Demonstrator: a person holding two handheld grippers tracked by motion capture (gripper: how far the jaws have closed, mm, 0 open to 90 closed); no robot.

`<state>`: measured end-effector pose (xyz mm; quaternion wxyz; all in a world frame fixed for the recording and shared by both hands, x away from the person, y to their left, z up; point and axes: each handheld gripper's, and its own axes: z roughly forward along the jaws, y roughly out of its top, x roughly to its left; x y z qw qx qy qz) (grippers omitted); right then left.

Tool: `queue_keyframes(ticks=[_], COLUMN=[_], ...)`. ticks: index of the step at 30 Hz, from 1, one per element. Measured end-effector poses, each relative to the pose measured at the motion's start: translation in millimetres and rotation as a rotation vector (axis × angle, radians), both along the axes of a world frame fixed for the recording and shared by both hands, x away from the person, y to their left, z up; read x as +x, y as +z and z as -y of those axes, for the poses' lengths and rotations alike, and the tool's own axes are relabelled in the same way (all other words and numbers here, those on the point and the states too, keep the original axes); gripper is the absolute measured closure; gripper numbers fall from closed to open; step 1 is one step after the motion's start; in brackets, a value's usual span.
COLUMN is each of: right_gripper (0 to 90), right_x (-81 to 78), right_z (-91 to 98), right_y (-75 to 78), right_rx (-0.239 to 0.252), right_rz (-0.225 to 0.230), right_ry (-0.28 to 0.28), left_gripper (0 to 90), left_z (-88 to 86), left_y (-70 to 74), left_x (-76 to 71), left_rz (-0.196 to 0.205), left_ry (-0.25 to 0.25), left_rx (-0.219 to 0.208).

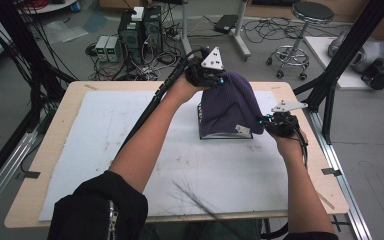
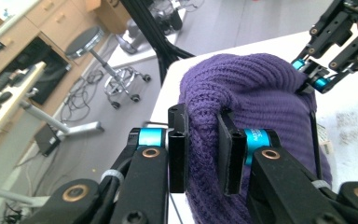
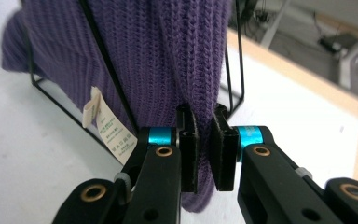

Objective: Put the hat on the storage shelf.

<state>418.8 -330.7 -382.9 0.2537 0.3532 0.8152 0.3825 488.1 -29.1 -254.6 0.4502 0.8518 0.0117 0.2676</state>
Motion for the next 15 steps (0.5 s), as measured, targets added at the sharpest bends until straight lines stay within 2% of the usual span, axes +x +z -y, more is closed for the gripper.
queue_keyframes(ticks=[4, 6, 7, 8, 9, 12, 14, 15], right_gripper=[83.8, 81.0, 77.0, 69.3, 67.1, 51.0, 47.4, 43.9], right_x=[1.1, 1.1, 0.5, -0.1, -1.0, -4.9, -8.5, -11.1], right_z=[-1.4, -2.7, -3.1, -3.3, -2.6, 0.0, 3.3, 5.4], right_y=[-4.9, -3.3, -1.9, -0.5, 2.0, 9.2, 13.7, 16.4], right_rx=[-0.035, -0.038, -0.04, -0.036, -0.02, 0.003, 0.031, 0.043], right_rz=[-0.03, -0.027, -0.016, -0.004, 0.018, 0.077, 0.107, 0.128], right_ry=[-0.013, -0.015, -0.021, -0.028, -0.025, -0.043, -0.049, -0.05], left_gripper=[72.4, 64.7, 62.2, 59.8, 56.0, 44.2, 38.3, 38.3], left_z=[1.5, -1.9, -4.2, -8.8, -12.8, -26.1, -38.6, -46.2], left_y=[-10.8, -8.4, -7.1, -4.3, -1.9, 4.0, 7.8, 8.8], left_x=[0.7, 1.3, 1.6, 2.0, 2.6, 2.3, -0.3, -3.0], left_rz=[-0.029, -0.032, -0.037, -0.049, -0.054, -0.089, -0.097, -0.095], left_ry=[0.017, 0.05, 0.056, 0.067, 0.076, 0.105, 0.12, 0.115], left_rx=[-0.007, -0.023, -0.035, -0.053, -0.061, -0.094, -0.119, -0.152])
